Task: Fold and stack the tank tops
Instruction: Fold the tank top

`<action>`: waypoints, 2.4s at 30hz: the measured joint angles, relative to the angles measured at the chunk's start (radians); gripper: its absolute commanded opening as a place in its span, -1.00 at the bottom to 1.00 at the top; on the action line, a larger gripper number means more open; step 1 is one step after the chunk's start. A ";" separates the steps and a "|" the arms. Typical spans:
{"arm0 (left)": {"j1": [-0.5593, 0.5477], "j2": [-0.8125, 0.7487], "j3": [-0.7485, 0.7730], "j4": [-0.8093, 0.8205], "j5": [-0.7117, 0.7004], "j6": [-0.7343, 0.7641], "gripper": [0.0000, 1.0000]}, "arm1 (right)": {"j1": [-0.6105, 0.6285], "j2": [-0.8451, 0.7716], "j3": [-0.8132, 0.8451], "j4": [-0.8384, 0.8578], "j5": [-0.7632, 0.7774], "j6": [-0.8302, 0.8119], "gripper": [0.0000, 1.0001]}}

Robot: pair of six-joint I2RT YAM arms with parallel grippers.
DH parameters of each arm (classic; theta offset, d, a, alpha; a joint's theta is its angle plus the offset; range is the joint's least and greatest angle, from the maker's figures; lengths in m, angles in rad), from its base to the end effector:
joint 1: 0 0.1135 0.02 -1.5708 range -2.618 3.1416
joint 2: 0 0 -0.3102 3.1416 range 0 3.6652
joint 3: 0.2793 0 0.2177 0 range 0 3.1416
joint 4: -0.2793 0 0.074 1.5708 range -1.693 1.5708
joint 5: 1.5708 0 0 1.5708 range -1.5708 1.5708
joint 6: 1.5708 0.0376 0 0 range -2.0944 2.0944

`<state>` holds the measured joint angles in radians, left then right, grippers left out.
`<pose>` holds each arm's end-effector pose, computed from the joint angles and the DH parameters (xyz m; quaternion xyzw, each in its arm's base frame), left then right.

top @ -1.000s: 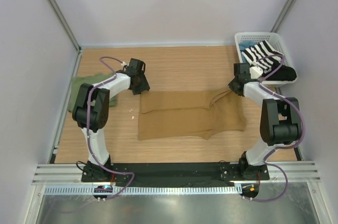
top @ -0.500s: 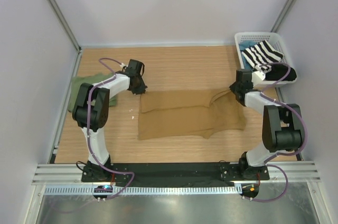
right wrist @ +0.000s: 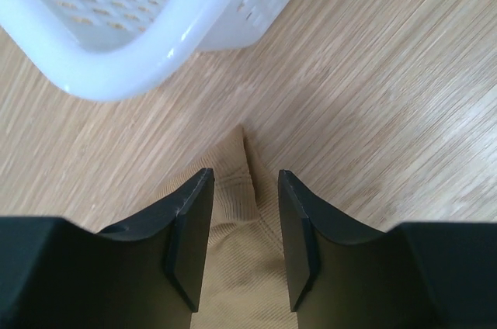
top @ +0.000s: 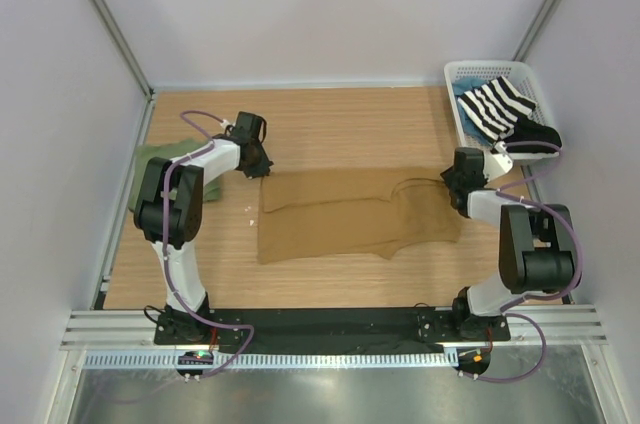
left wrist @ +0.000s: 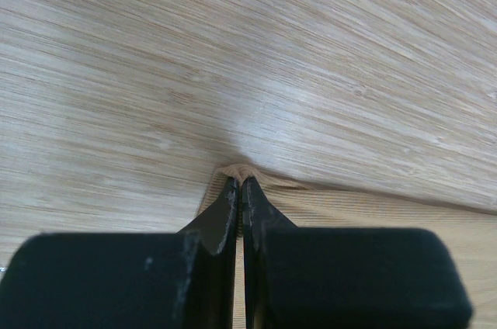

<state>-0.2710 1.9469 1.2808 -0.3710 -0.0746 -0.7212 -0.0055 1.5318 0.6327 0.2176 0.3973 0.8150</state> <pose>0.3787 -0.1023 0.2239 -0.2247 0.9374 -0.0938 0.2489 0.2694 -0.0160 0.2285 0.4308 0.7777 0.0023 0.4578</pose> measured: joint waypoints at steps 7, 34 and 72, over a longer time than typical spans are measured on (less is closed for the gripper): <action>0.001 0.000 0.000 0.000 0.000 0.001 -1.00 | -0.013 -0.056 0.002 -0.003 -0.024 -0.008 -0.22; 0.033 0.011 0.034 -0.035 -0.001 0.029 -1.00 | -0.013 0.190 0.240 -0.199 -0.164 0.001 -0.98; -0.095 -0.996 -0.523 -0.192 -0.038 -0.013 0.70 | 0.497 -0.288 0.085 -0.620 -0.255 -0.179 0.24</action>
<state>-0.3660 0.9504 0.7574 -0.5629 -0.1127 -0.7341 0.4911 1.2434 0.7174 -0.4026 0.1425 0.6357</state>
